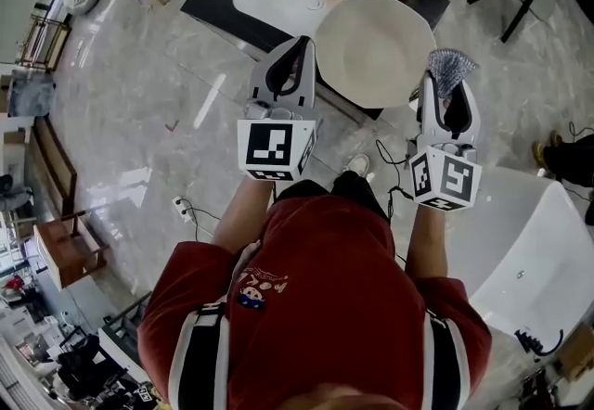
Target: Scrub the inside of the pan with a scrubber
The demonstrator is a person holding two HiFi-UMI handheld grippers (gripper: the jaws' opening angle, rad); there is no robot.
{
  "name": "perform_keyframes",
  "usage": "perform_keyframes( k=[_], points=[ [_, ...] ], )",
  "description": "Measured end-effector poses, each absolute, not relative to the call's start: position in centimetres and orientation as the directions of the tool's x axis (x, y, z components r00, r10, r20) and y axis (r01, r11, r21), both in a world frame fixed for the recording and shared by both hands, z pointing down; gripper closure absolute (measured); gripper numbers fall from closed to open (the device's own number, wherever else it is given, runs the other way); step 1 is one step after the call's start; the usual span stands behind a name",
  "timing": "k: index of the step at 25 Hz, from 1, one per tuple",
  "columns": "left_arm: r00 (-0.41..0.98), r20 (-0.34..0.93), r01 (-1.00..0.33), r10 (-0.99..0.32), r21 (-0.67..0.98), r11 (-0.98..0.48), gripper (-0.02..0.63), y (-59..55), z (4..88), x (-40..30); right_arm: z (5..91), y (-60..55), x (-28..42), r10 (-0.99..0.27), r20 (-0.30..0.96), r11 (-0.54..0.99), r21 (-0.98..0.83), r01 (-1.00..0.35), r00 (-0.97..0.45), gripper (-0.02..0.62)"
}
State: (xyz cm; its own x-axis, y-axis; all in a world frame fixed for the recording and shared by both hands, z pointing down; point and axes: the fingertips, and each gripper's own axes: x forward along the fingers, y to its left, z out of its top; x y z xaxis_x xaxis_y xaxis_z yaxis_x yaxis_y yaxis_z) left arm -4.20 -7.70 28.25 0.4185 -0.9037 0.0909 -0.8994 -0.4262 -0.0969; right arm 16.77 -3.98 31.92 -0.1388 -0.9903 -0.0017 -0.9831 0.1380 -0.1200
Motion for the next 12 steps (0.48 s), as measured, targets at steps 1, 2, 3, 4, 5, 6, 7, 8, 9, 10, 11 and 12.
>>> perform_keyframes(
  k=[1, 2, 3, 4, 5, 6, 7, 8, 9, 10, 11, 12],
  points=[
    [0.430, 0.093, -0.894, -0.898, -0.096, -0.438, 0.600, -8.3, 28.3, -3.9, 31.9, -4.4, 16.9, -0.991, 0.001, 0.129, -0.120, -0.984, -0.131, 0.393],
    [0.440, 0.095, -0.889, -0.893, -0.093, -0.448, 0.600, -9.0, 28.4, -3.7, 31.9, -4.7, 17.0, -0.993, 0.005, 0.120, -0.119, -0.986, -0.122, 0.393],
    [0.451, 0.097, -0.884, -0.887, -0.089, -0.459, 0.600, -9.6, 28.5, -3.4, 31.9, -5.1, 17.1, -0.994, 0.009, 0.110, -0.120, -0.987, -0.112, 0.393],
    [0.463, 0.098, -0.878, -0.881, -0.084, -0.471, 0.600, -10.3, 28.6, -3.2, 32.0, -5.4, 17.2, -0.995, 0.014, 0.100, -0.121, -0.988, -0.103, 0.393],
    [0.476, 0.098, -0.872, -0.874, -0.079, -0.484, 0.600, -11.0, 28.7, -2.9, 32.0, -5.8, 17.3, -0.996, 0.020, 0.089, -0.122, -0.989, -0.092, 0.393],
    [0.492, 0.098, -0.863, -0.865, -0.075, -0.499, 0.600, -11.7, 28.8, -2.7, 32.1, -6.2, 17.4, -0.997, 0.025, 0.076, -0.122, -0.990, -0.080, 0.393],
    [0.509, 0.097, -0.854, -0.855, -0.071, -0.516, 0.601, -12.4, 28.9, -2.4, 32.1, -6.6, 17.5, -0.997, 0.030, 0.061, -0.122, -0.991, -0.066, 0.393],
    [0.527, 0.096, -0.843, -0.845, -0.066, -0.533, 0.600, -13.2, 29.1, -2.1, 32.1, -6.9, 17.6, -0.998, 0.035, 0.045, -0.122, -0.991, -0.050, 0.393],
    [0.546, 0.095, -0.831, -0.832, -0.062, -0.552, 0.600, -14.1, 29.3, -1.9, 32.2, -7.3, 17.6, -0.999, 0.040, 0.028, -0.123, -0.992, -0.033, 0.393],
    [0.567, 0.093, -0.817, -0.818, -0.058, -0.573, 0.600, -15.0, 29.6, -1.7, 32.3, -7.7, 17.6, -0.999, 0.044, 0.009, -0.124, -0.992, -0.015, 0.393],
    [0.590, 0.092, -0.801, -0.802, -0.053, -0.596, 0.601, -16.0, 29.8, -1.5, 32.4, -8.1, 17.6, -0.999, 0.049, -0.013, -0.126, -0.992, 0.007, 0.393],
    [0.614, 0.092, -0.784, -0.784, -0.046, -0.619, 0.601, -17.2, 30.1, -1.4, 32.5, -8.7, 17.5, -0.998, 0.055, -0.039, -0.129, -0.991, 0.032, 0.393]
  ],
)
